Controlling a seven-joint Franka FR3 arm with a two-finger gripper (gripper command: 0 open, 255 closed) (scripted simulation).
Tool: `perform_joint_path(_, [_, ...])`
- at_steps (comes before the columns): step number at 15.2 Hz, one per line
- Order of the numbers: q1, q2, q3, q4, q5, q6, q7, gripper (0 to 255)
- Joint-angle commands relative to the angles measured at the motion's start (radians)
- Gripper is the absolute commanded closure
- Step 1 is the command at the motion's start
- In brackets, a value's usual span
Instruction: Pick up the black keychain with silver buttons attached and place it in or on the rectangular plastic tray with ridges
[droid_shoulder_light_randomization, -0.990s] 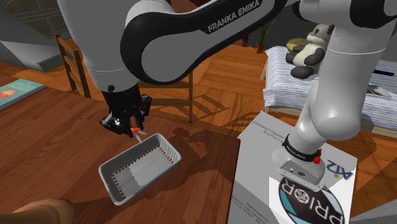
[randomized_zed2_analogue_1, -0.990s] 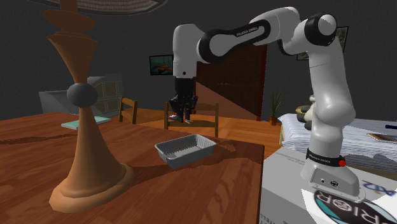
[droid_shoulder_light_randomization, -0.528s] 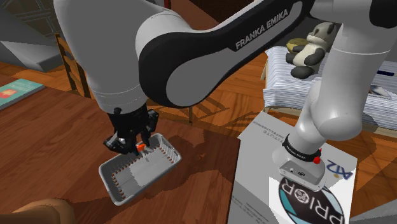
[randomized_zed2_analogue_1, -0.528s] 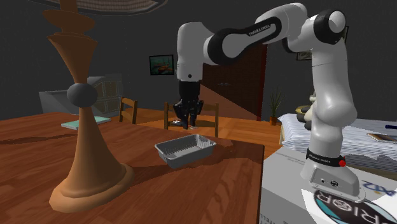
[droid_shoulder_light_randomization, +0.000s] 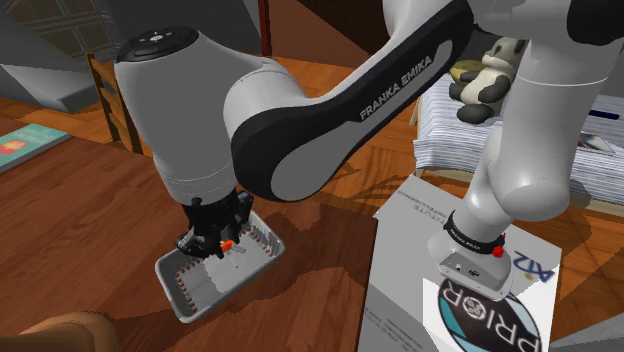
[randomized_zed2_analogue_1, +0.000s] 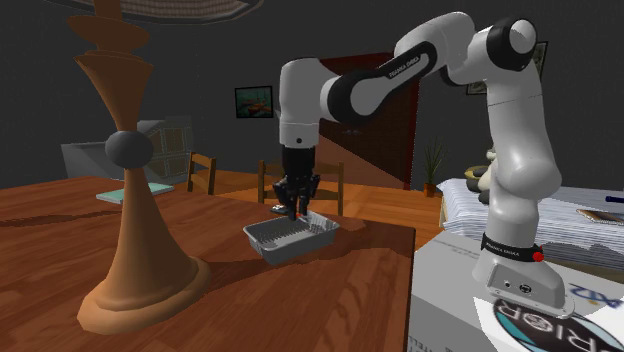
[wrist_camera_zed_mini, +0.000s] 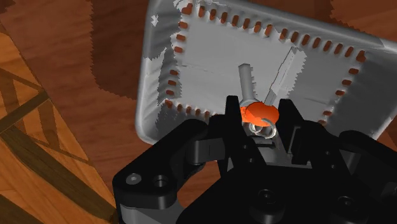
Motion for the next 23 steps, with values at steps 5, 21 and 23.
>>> perform_joint_path(5, [0.007,0.027,-0.007,-0.029,-0.024,0.050,0.019,255])
perform_joint_path(21, [-0.003,-0.030,0.010,0.036,0.026,-0.059,-0.013,0])
perform_joint_path(23, [-0.003,-0.030,0.010,0.036,0.026,-0.059,-0.013,0])
